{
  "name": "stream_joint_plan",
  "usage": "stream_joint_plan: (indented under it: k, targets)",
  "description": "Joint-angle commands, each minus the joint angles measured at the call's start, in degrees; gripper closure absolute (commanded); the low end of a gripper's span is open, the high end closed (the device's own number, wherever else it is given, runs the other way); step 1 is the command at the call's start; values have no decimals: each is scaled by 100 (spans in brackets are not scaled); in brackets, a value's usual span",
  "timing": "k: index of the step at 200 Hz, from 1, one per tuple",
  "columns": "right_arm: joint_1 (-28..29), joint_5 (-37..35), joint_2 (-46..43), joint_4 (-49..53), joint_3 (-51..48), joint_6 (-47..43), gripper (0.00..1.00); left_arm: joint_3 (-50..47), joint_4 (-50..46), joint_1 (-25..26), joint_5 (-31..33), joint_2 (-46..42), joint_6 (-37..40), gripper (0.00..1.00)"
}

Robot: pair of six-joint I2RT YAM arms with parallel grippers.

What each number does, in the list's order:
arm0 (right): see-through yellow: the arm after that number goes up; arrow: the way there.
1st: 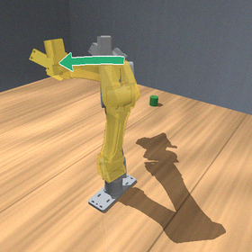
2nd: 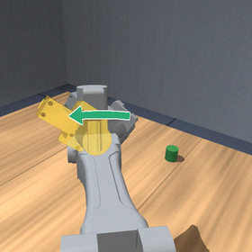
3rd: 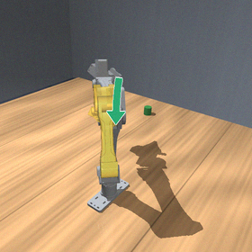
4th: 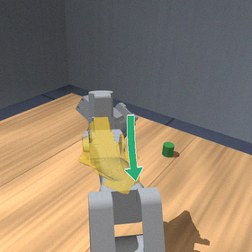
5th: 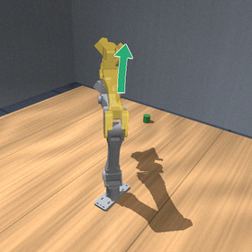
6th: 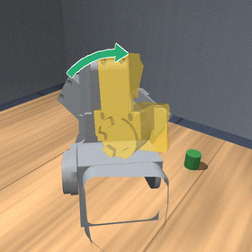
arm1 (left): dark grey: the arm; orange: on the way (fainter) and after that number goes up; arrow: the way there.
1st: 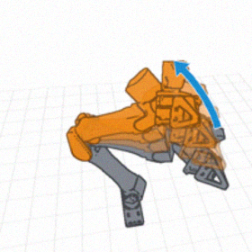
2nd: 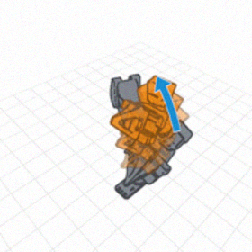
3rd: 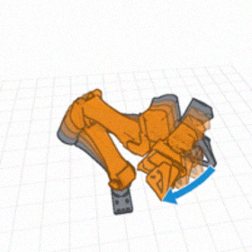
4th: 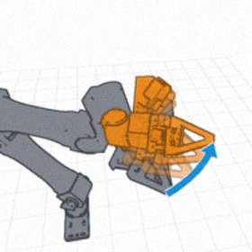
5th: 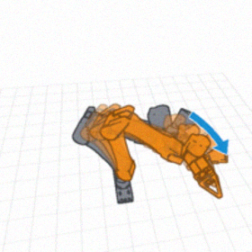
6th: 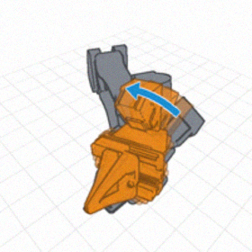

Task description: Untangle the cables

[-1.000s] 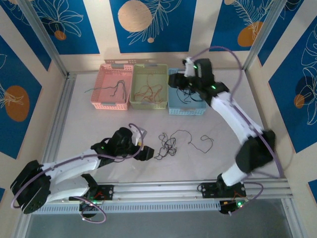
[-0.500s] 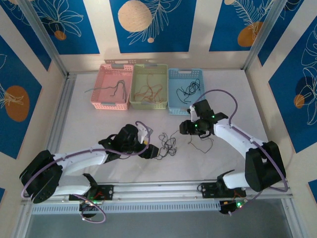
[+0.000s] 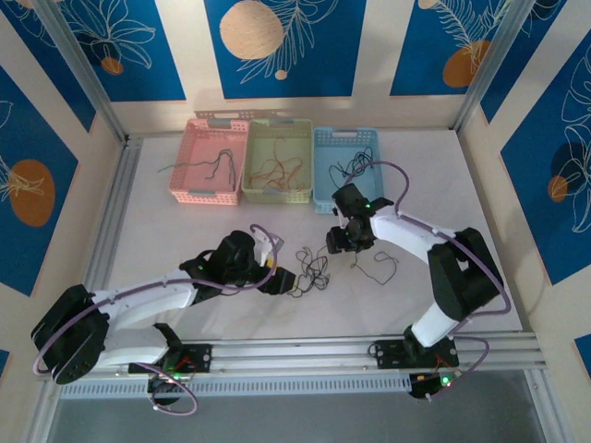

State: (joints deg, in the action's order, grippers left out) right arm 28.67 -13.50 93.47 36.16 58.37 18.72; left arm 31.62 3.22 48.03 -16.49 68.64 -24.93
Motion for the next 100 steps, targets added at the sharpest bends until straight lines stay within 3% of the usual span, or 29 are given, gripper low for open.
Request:
stream_joint_plan:
  k: [1, 18, 37, 66, 100]
  targets:
    - [-49, -151, 444, 109, 322, -189, 42, 11, -181, 49, -78, -101, 155, 19]
    - [-58, 31, 788, 69, 589, -278, 51, 57, -241, 49, -65, -136, 165, 19]
    - [-54, 353, 739, -215, 640, -338, 71, 65, -322, 49, -32, -222, 183, 19]
    - [90, 685, -270, -926, 298, -508, 100, -9, -375, 49, 41, -315, 165, 19]
    - [-155, 1418, -1840, -1756, -246, -357, 100, -53, -325, 51, 32, -432, 92, 19]
